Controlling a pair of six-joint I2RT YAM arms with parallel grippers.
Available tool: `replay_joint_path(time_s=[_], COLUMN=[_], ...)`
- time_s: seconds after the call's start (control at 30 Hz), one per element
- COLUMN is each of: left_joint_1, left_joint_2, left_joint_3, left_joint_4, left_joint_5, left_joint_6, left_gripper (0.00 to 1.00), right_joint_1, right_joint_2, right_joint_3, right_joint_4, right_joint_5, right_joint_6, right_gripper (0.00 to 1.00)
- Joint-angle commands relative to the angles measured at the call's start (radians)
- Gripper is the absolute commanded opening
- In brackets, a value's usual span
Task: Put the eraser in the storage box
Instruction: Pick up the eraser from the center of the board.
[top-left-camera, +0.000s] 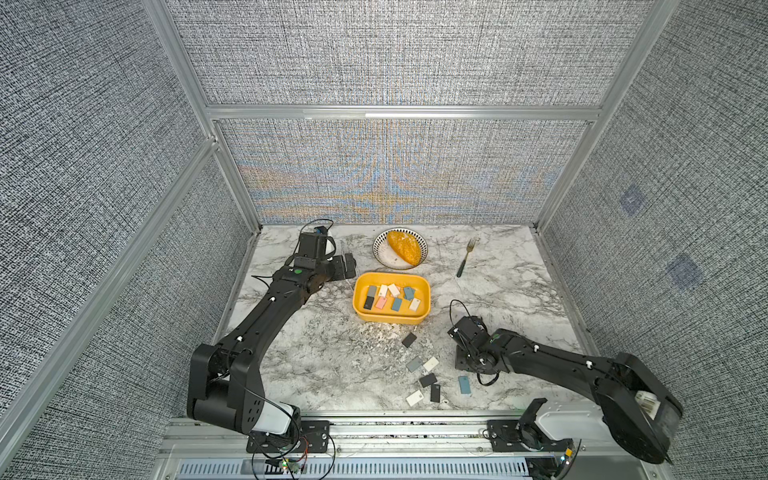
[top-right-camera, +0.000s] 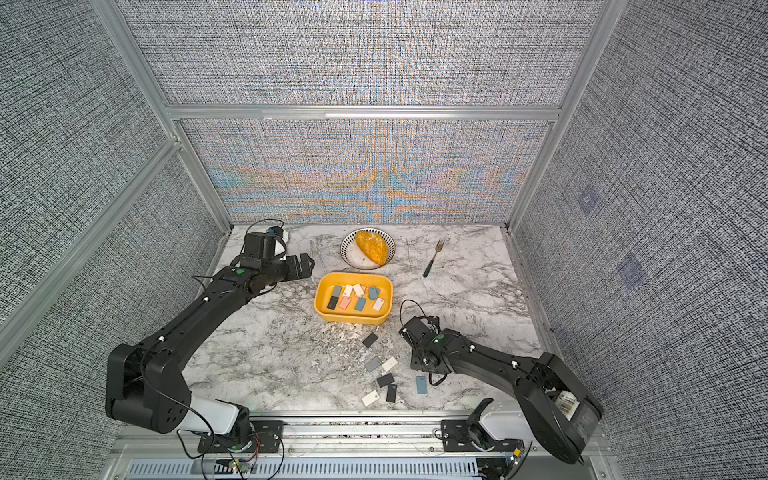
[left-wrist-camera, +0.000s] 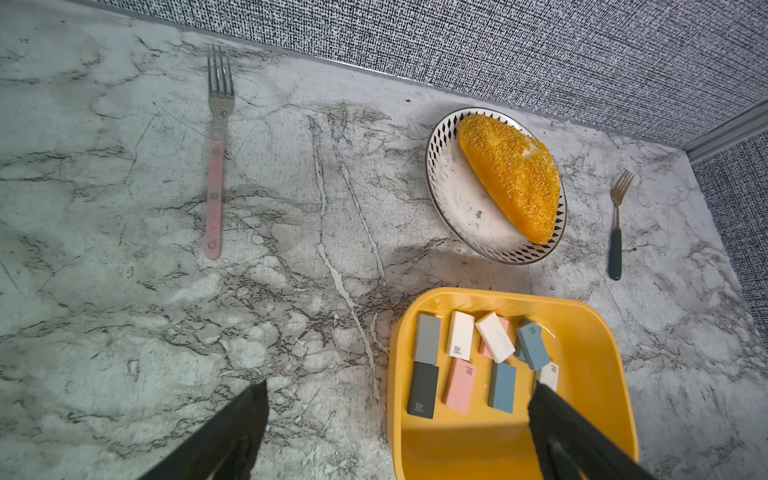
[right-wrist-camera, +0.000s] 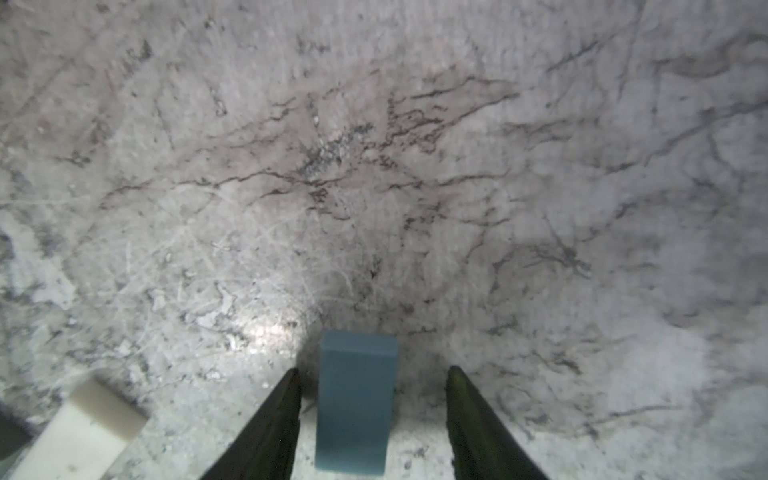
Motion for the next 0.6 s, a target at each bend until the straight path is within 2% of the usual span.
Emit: replay_joint_path(time_s=[0.0,0.27,0.57], left_joint_1=[0.001,0.001,0.001], left_joint_2=[-0.001,-0.001,-0.002], left_joint_3=[0.005,0.005,0.003], left_joint_4=[0.017,0.015,0.013], left_joint_5=[-0.002,-0.003,-0.003], left_joint_6=[0.01,0.011,0.012], left_gripper=[1.0,1.0,1.0], right_joint_1=[0.001,0.001,0.002], right_joint_2=[0.01,0.002,0.003], right_joint_3=[-0.001,0.007,0.058], right_joint_4=[0.017,0.001,-0.018], right_joint_5=[-0.037,-0.036,-0.008], right_joint_6=[-0.006,-0.02,-0.036], right_gripper=[0.48,0.3,0.23])
